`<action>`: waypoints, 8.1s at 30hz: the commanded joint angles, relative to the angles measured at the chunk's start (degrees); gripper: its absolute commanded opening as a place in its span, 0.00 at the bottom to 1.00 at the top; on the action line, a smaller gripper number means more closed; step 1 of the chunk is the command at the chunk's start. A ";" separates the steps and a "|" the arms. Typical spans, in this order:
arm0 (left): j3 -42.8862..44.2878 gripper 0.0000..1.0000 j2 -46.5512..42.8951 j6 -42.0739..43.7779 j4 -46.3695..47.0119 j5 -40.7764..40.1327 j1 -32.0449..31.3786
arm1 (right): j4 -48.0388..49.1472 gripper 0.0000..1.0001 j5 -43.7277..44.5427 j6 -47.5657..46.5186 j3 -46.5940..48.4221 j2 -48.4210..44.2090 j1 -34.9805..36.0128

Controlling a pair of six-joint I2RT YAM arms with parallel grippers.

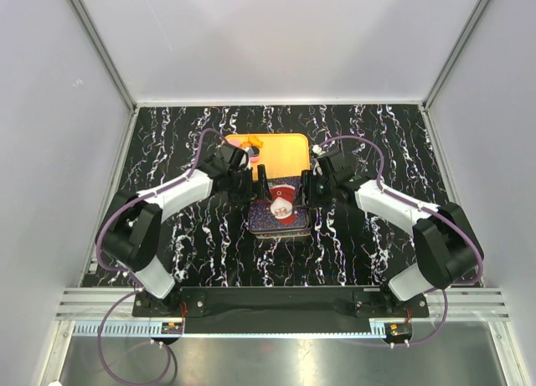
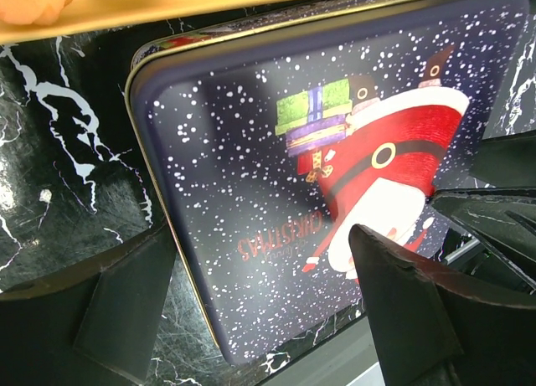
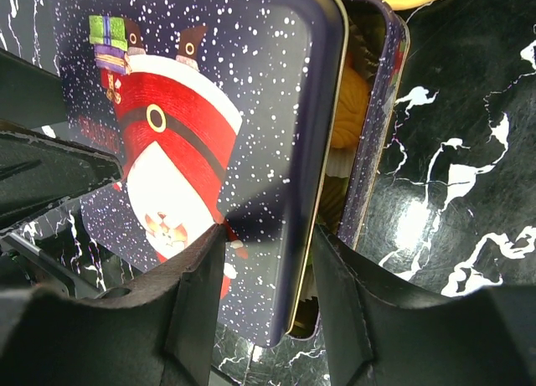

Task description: Pack the cookies

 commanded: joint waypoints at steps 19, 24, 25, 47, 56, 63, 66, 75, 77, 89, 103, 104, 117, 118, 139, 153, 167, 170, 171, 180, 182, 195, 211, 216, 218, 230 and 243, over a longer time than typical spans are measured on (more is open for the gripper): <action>7.89 0.88 2.95 0.68 -0.83 1.03 -3.16 | 0.01 0.51 1.87 0.04 2.67 -2.47 0.22; 9.03 0.88 3.82 0.95 -1.71 0.86 -3.42 | -0.25 0.51 2.93 -0.13 2.58 -2.56 0.22; 9.20 0.88 3.91 0.95 -1.88 0.86 -3.51 | -0.43 0.51 3.10 -0.13 2.58 -2.47 0.22; 14.30 0.89 7.17 1.91 -5.31 -0.46 -4.83 | 0.01 0.54 6.18 0.04 0.47 -2.56 0.04; 15.53 0.89 8.31 2.18 -6.11 -0.81 -5.35 | 0.27 0.56 6.62 0.05 -0.76 -3.70 0.04; 15.27 0.89 8.75 2.18 -6.11 -1.34 -5.88 | 0.27 0.62 6.36 0.04 -1.03 -3.70 0.13; 15.18 0.89 9.01 2.18 -6.11 -1.43 -5.97 | -0.25 0.65 6.36 -0.04 -0.94 -4.23 0.13; 14.74 0.89 9.27 2.09 -5.67 -1.52 -6.06 | -1.66 0.70 8.38 -0.75 -0.50 -4.14 -0.04; 14.57 0.89 9.19 2.09 -5.67 -1.60 -6.15 | -1.83 0.71 8.64 -0.83 -0.59 -3.88 -0.04; 14.74 0.89 9.45 2.00 -5.75 -1.69 -6.32 | -1.49 0.79 8.73 -0.92 -1.37 -3.79 -0.04; 14.22 0.89 9.80 1.83 -5.49 -1.96 -6.85 | -0.52 0.81 8.38 -0.22 -3.49 -4.23 -0.22; 14.21 0.89 9.98 1.83 -5.32 -1.87 -6.85 | -0.52 0.81 8.12 -0.22 -3.66 -4.23 -0.22; 14.39 0.91 10.59 1.56 -5.40 -2.22 -8.08 | 3.44 0.77 4.51 1.45 -6.04 -3.97 -0.22; 14.56 0.91 10.51 1.56 -5.58 -2.31 -8.08 | 3.53 0.76 4.25 1.36 -6.04 -3.88 -0.22; 14.66 0.93 11.30 2.88 -7.51 -3.54 -7.82 | 9.34 0.71 -5.87 4.53 -8.15 -3.17 -0.13; 13.77 0.95 10.06 4.37 -8.92 -3.36 -5.97 | 1.07 0.72 -4.54 0.57 2.39 -5.12 -10.41; 14.30 0.95 10.77 4.81 -9.53 -3.71 -5.79 | 24.24 0.16 -14.82 11.90 4.08 13.86 -11.47; 14.56 0.95 10.86 4.90 -10.06 -4.06 -5.79 | 28.29 0.09 -13.24 13.31 1.01 20.80 -11.47; 14.65 0.95 10.86 5.08 -10.23 -4.15 -5.79 | 29.44 0.07 -13.15 13.66 -0.05 22.73 -11.47; 13.34 0.94 10.77 4.90 -9.54 -4.95 -5.71 | 33.06 0.05 -10.70 14.90 -10.86 12.57 -11.38; 13.42 0.94 10.77 4.82 -9.53 -4.94 -5.53 | 30.96 0.06 -9.99 13.85 -10.52 11.51 -11.38; 15.09 0.96 9.71 6.22 -10.50 -5.21 -5.35 | 5.11 0.75 4.95 3.91 -1.45 -7.02 -12.43; 16.06 0.96 11.21 5.87 -9.88 -3.89 -5.53 | 18.01 0.85 -8.76 11.47 -19.57 -14.52 -12.79; 15.88 0.96 11.65 5.52 -9.27 -3.80 -5.97 | 23.30 0.82 -11.22 12.96 -21.32 -9.07 -12.79; 15.80 0.96 12.00 5.17 -9.01 -3.80 -6.23 | 24.96 0.78 -10.69 13.23 -21.68 -6.88 -12.79; 15.09 0.96 13.67 4.73 -7.34 -3.27 -7.29 | 31.74 0.29 -9.99 15.95 -26.07 -1.95 -12.79; 15.71 0.96 15.08 4.64 -7.16 -2.84 -7.90 | 34.11 0.13 -9.90 16.13 -26.69 3.33 -12.70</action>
